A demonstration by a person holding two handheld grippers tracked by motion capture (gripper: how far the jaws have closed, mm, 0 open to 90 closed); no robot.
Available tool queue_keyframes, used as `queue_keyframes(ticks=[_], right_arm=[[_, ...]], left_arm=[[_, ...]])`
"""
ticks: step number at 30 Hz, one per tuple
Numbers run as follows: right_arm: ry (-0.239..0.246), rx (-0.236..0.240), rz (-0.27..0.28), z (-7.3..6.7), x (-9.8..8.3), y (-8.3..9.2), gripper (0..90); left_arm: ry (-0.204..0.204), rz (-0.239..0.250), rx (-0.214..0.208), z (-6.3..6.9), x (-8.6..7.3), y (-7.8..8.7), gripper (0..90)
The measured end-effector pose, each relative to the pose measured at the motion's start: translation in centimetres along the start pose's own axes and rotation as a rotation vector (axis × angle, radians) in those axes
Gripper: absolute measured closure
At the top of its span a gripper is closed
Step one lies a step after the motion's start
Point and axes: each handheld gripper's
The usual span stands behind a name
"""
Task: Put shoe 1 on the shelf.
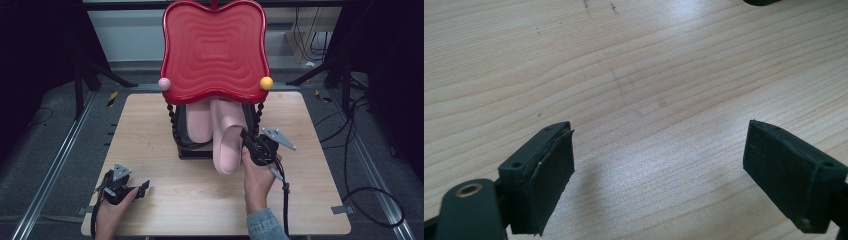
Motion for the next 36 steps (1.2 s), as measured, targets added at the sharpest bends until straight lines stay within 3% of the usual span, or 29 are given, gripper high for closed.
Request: queue_keyframes(ticks=[9,36], right_arm=[[-0.03,-0.035,-0.001,0.6,0.1,-0.9,85.5],[0.049,-0.151,-0.007,-0.7,0.8,-2.5,83.8]], left_arm=[[-0.002,-0.003,-0.002,0.1,0.0,-0.1,12.7],[-0.01,-0.006,-0.007,0.3,0.0,-0.2,12.7]])
Point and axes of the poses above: each handheld gripper's, and its own axes: y roughly backward along the jaws, x roughly out of its top, z roughly to its right, and after that the axes turned 13 degrees about y, right-handed
